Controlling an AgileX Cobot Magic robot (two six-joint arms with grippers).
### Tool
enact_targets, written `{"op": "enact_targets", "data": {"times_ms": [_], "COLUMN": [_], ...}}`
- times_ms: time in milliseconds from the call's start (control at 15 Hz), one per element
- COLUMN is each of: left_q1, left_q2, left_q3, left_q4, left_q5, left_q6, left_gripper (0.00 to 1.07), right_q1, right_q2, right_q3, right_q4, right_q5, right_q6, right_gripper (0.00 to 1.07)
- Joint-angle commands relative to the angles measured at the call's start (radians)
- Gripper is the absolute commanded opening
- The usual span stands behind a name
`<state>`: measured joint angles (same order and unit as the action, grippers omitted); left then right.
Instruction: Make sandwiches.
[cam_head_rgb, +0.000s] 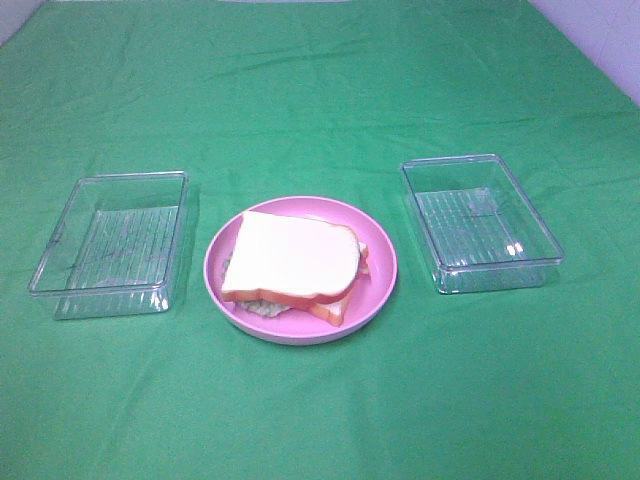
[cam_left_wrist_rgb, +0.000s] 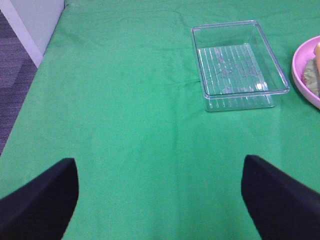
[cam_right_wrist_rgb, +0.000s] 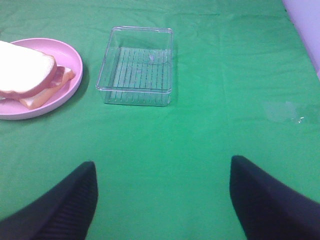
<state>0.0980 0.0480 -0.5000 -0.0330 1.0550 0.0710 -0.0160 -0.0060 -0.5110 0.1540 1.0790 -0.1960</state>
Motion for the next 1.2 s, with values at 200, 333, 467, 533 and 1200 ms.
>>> {"op": "enact_targets", "data": {"times_ms": [200, 333, 467, 533, 1200], "left_q1": [-0.001, -0.001, -0.001, -0.001, -0.001], "left_q2": [-0.009, -0.009, -0.009, -0.008, -0.008], "left_q3": [0.001, 0.001, 0.001, 0.001, 0.001], "left_q4": [-0.001, -0.001, -0.001, -0.003, -0.047], "left_q5": [-0.009, -0.009, -0.009, -0.009, -0.009], "left_q6": [-0.001, -0.001, -0.001, -0.001, -0.001], "left_gripper": [0.84, 0.84, 0.84, 0.84, 0.84], "right_q1": [-0.006, -0.006, -0.006, -0.006, -0.006], "right_q2": [-0.014, -0.014, -0.014, -0.014, -0.014], "right_q3": [0.004, 0.004, 0.004, 0.004, 0.004], "right_q4": [0.001, 0.001, 0.001, 0.001, 0.001], "right_q5": [-0.008, -0.008, -0.008, -0.008, -0.008], "right_q6": [-0.010, -0.010, -0.010, -0.010, -0.010], "right_gripper": [0.70, 0.70, 0.70, 0.70, 0.70]}}
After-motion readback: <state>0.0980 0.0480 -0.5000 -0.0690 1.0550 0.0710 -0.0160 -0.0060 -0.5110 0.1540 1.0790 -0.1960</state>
